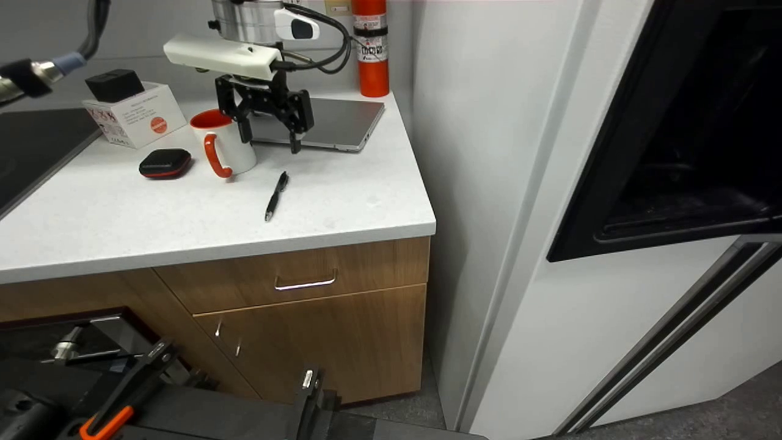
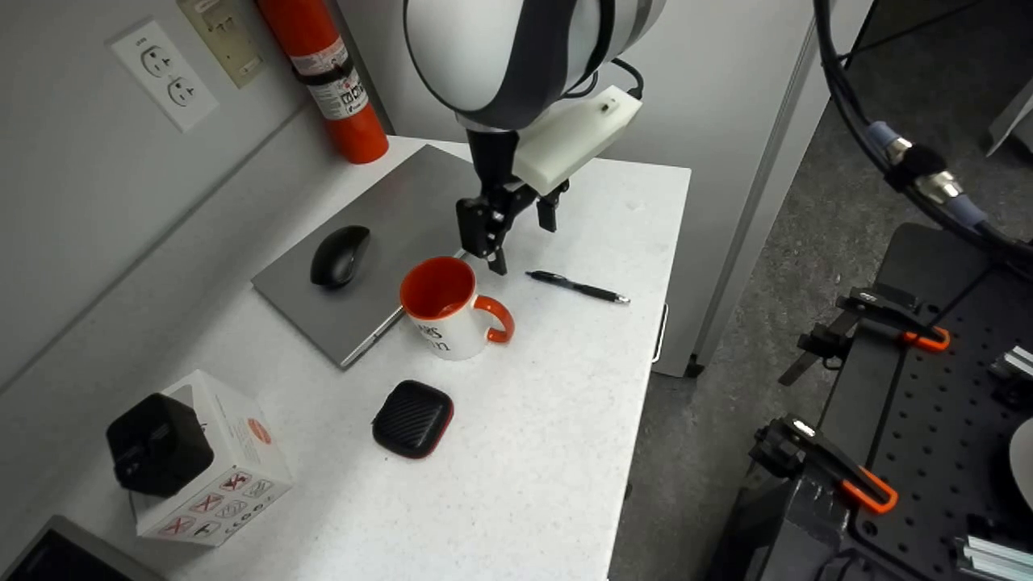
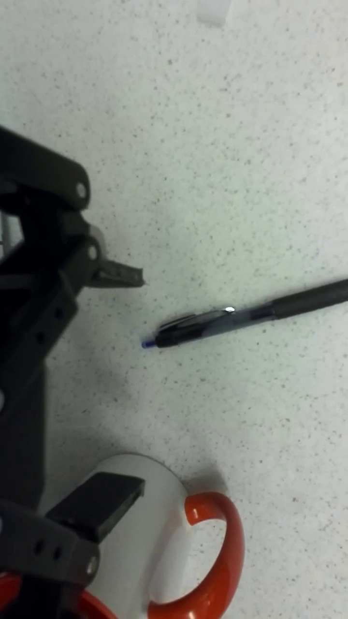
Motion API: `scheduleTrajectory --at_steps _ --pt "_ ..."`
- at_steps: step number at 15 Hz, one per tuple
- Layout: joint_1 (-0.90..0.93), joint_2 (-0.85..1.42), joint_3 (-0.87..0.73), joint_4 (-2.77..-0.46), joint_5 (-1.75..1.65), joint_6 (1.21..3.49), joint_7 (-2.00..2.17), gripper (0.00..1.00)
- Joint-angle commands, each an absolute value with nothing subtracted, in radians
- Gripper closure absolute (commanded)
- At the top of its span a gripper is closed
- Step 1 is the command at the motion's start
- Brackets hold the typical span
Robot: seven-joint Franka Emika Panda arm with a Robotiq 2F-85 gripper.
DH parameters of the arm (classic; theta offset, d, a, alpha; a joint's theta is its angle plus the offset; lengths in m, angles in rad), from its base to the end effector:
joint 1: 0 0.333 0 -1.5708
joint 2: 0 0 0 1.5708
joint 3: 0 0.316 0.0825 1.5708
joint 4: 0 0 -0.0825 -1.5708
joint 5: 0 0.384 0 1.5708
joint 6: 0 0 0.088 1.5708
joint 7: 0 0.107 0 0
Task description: Take the pen from the white cup and put it on the table
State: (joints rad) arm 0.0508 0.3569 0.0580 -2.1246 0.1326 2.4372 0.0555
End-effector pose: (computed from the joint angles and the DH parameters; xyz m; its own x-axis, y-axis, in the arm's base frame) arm 0.5682 0.0622 0.2371 0.9972 -0.0501 -0.0554 -0.0554 -0.9936 -0.0983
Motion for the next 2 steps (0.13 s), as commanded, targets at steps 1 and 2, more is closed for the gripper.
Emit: scheduleTrajectory --at_steps 1,2 --pt "0.050 0.357 0.059 -2.123 0.131 2.434 0.056 0.00" --pt "0.050 0.357 0.059 -2.124 0.131 2.434 0.056 0.00"
